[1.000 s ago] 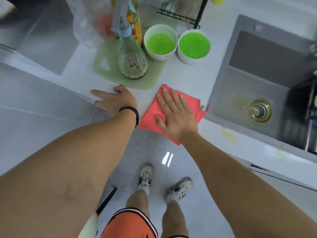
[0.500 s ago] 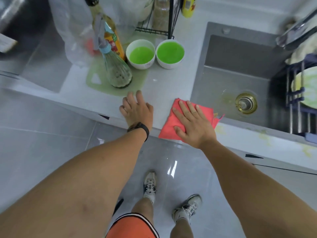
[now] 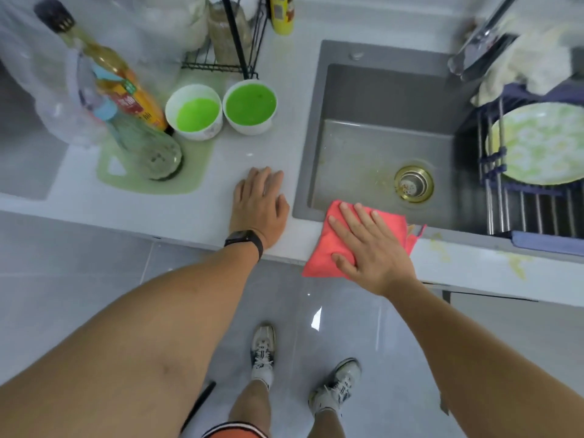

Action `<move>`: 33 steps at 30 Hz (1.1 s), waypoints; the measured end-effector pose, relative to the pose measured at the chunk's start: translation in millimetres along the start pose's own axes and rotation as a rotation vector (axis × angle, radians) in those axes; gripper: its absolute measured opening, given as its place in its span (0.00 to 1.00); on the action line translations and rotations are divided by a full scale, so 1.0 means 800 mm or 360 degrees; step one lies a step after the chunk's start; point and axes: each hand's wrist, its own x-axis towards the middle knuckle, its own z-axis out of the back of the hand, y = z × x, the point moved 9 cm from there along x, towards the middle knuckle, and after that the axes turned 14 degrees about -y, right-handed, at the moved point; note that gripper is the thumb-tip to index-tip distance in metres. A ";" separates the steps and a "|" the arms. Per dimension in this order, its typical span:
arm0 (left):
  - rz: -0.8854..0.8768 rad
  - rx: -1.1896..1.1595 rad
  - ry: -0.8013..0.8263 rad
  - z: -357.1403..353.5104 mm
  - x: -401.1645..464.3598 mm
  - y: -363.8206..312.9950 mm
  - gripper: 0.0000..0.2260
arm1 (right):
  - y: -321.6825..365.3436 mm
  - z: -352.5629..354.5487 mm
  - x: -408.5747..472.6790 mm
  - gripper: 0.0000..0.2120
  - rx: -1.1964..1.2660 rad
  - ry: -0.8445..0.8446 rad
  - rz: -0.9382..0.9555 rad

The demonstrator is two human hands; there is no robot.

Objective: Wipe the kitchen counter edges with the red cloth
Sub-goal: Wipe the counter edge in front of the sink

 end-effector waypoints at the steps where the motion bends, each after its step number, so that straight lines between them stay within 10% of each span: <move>1: -0.0004 -0.0002 -0.0002 0.000 0.001 0.000 0.24 | -0.011 0.001 -0.006 0.34 -0.0007 0.0015 -0.0012; 33: -0.0251 0.0281 0.0004 0.008 -0.006 -0.023 0.21 | 0.007 -0.007 -0.002 0.33 -0.0011 0.0051 -0.0129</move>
